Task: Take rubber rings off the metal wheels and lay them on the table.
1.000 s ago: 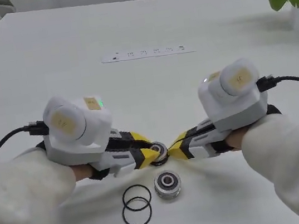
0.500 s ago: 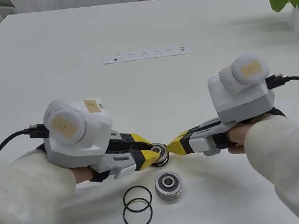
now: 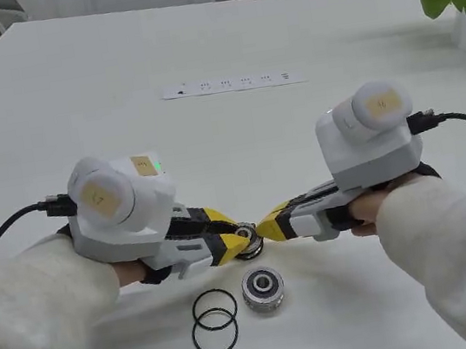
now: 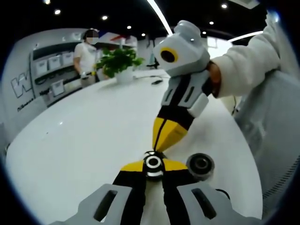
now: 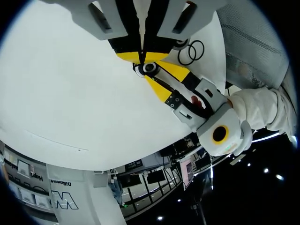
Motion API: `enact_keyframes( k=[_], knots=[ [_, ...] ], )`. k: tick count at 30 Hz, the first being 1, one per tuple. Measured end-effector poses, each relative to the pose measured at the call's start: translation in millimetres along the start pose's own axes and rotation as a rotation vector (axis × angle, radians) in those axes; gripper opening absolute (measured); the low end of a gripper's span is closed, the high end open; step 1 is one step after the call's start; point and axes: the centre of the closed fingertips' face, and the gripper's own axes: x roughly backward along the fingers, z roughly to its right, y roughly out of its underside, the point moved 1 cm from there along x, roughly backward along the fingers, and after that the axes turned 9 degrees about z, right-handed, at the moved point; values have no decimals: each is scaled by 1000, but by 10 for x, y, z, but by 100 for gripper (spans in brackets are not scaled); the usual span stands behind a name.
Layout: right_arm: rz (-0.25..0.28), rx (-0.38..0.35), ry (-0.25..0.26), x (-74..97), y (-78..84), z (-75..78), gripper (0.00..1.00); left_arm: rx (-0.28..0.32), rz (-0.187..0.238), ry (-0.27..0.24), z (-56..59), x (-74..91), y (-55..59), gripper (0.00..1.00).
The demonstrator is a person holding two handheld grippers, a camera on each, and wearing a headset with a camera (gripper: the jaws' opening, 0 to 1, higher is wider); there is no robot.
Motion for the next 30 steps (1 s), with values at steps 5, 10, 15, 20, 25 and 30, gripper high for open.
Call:
enact_keyframes(
  k=[5, 10, 15, 20, 25, 30],
  knots=[
    [-1, 8, -4, -6, -9, -16, 0, 2, 1, -2, 0, -2, 0, 14],
    [1, 13, -9, -6, -22, -36, 0, 3, 2, -3, -4, -1, 3, 14],
    [4, 13, -15, -7, -27, -46, 0, 5, 4, -2, -2, 2, 5, 14],
    [3, 17, -15, -4, -31, -49, 0, 8, 10, -4, -3, 1, 6, 14],
    [3, 26, -19, -7, -51, -74, 0, 9, 12, -5, -2, 2, 6, 14],
    [17, 28, -35, -9, -89, -115, 0, 10, 13, -7, 2, 3, 4, 14]
  ],
)
